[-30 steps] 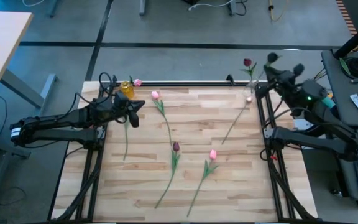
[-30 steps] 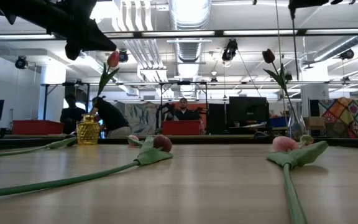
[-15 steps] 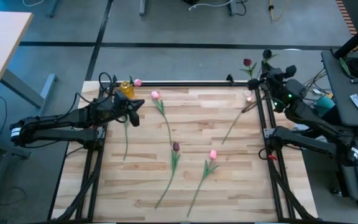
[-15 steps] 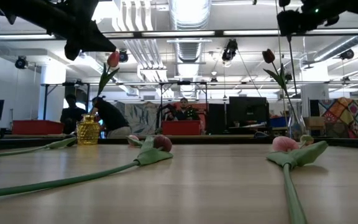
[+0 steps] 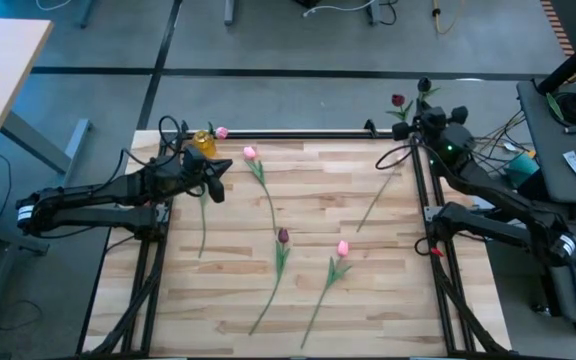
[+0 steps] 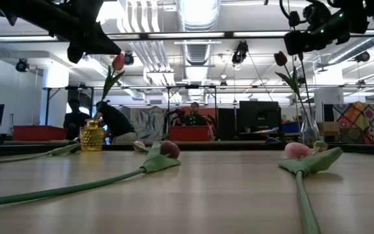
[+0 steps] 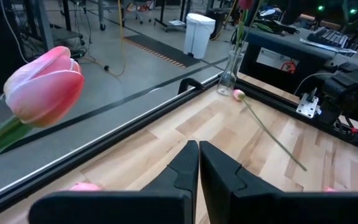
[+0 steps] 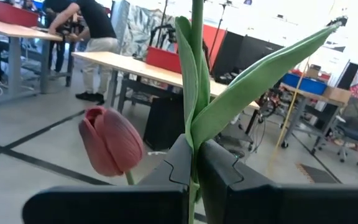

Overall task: Sort flowers into vase by color
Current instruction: Put the black tulip into the transparent vase

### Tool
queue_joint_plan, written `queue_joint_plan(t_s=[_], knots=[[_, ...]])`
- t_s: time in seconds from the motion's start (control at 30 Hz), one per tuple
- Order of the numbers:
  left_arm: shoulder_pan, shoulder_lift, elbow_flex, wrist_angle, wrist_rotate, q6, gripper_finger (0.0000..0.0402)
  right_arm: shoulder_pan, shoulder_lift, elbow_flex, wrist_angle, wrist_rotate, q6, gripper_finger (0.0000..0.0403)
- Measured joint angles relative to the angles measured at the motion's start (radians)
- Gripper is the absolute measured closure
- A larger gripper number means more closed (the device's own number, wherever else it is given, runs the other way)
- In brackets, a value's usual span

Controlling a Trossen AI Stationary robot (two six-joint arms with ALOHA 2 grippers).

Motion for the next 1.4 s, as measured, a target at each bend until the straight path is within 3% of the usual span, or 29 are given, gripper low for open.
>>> queue_joint_plan(t_s=[0.53, 0.77, 1.0, 1.4], knots=[[0.0, 0.0, 0.058, -0.084, 0.0, 0.027, 0.0402, -0.008, 0.092, 0.0, -0.123, 0.12, 0.139, 0.0319], [0.0, 0.0, 0.068, -0.11, 0.007, 0.027, 0.0402, -0.007, 0.093, 0.095, -0.354, 0.117, 0.256, 0.0271], [0.0, 0.0, 0.068, -0.109, 0.029, 0.027, 0.0402, -0.007, 0.095, 0.224, -0.699, 0.095, 0.431, 0.0225], [-0.001, 0.0, 0.067, -0.118, 0.091, 0.027, 0.0402, -0.007, 0.1, 0.425, -1.029, 0.034, 0.535, 0.0206]])
